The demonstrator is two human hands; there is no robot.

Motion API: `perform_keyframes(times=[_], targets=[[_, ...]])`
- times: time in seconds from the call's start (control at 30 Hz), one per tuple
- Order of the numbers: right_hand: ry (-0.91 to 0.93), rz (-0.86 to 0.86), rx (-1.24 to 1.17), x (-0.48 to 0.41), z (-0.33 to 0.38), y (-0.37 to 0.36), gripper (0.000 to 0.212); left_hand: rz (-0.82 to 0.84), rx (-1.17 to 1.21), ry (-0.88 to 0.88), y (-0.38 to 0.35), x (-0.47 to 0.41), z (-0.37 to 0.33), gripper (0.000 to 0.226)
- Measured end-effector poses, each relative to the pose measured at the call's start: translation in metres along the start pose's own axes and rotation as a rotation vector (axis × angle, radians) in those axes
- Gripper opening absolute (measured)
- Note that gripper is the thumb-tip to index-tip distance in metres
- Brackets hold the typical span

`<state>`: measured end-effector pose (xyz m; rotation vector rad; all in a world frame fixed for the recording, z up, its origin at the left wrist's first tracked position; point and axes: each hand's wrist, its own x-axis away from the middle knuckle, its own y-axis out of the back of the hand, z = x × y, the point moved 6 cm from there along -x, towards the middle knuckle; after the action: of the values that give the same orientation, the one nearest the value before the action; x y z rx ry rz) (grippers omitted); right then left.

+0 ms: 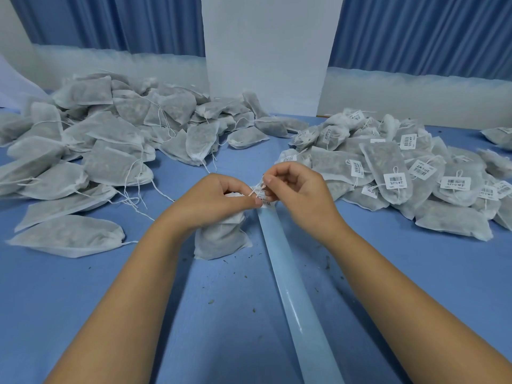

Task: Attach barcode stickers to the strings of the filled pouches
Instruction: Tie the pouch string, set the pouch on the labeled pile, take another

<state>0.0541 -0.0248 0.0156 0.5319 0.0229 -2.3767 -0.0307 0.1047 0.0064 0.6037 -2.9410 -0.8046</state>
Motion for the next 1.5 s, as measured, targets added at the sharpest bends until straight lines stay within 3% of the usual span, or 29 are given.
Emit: perform_keyframes(times=[0.3, 0.7, 1.27, 1.5], targets=[[-0.069, -0.057, -0.111, -0.001, -0.005, 0.004, 0.011, 0.058, 0.03, -0.112, -0.008, 0.003, -0.01, 0.025], [-0.141, -0.157, -0.165, 0.002, -0.005, 0.004, 0.014, 0.063, -0.23, -0.326, -0.022, 0.008, -0.025, 0.037], [-0.188, -0.159, -0.121, 0.003, -0.006, 0.001, 0.015, 0.147, -0.239, -0.36, -0.029, 0.01, -0.033, 0.029], [-0.142, -0.185, -0.146, -0.002, -0.004, 0.012, 0.009, 0.04, -0.135, -0.274, -0.018, 0.005, -0.021, 0.023]])
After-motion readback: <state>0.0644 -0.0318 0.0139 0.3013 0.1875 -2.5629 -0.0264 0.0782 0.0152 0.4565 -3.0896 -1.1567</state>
